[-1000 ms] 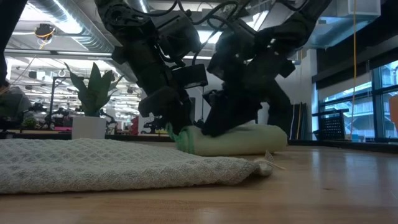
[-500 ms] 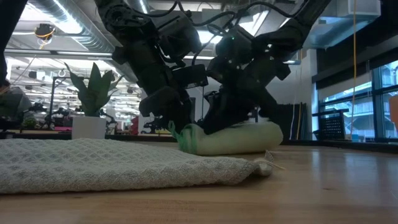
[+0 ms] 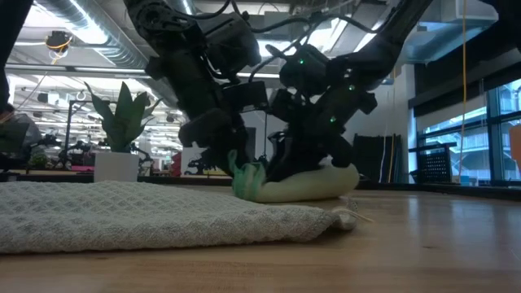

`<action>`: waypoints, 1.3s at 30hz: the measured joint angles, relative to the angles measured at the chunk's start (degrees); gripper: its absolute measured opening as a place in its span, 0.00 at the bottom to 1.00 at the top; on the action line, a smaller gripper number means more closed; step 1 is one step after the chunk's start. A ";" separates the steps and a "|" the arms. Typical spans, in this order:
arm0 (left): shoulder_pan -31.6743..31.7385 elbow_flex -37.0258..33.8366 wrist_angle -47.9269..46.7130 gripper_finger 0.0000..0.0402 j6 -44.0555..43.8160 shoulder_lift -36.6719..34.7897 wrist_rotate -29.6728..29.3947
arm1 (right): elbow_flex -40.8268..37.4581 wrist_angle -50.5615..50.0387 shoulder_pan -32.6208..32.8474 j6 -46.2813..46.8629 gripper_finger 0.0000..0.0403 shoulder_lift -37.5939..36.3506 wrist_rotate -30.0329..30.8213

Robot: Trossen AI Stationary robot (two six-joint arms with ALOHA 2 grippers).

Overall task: Roll microfiber towels into tight, uniform cylinder then place into a basket
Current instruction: Roll the green microfiber towel

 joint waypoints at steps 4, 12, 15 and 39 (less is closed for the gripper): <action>-0.03 0.00 -1.61 0.21 0.13 -0.15 -0.07 | -0.11 2.40 0.07 -0.08 0.30 0.02 2.55; 0.10 0.28 -6.38 0.21 -0.28 -3.45 -2.73 | 0.00 1.97 -0.49 0.54 0.30 -0.02 4.79; 0.07 0.28 -10.09 0.21 -1.14 -6.88 -6.85 | 0.00 1.91 -0.59 1.38 0.30 -0.02 5.04; -4.08 0.25 -5.80 0.21 -2.88 -3.90 -13.03 | -0.04 2.00 -1.18 3.34 0.30 -0.02 3.85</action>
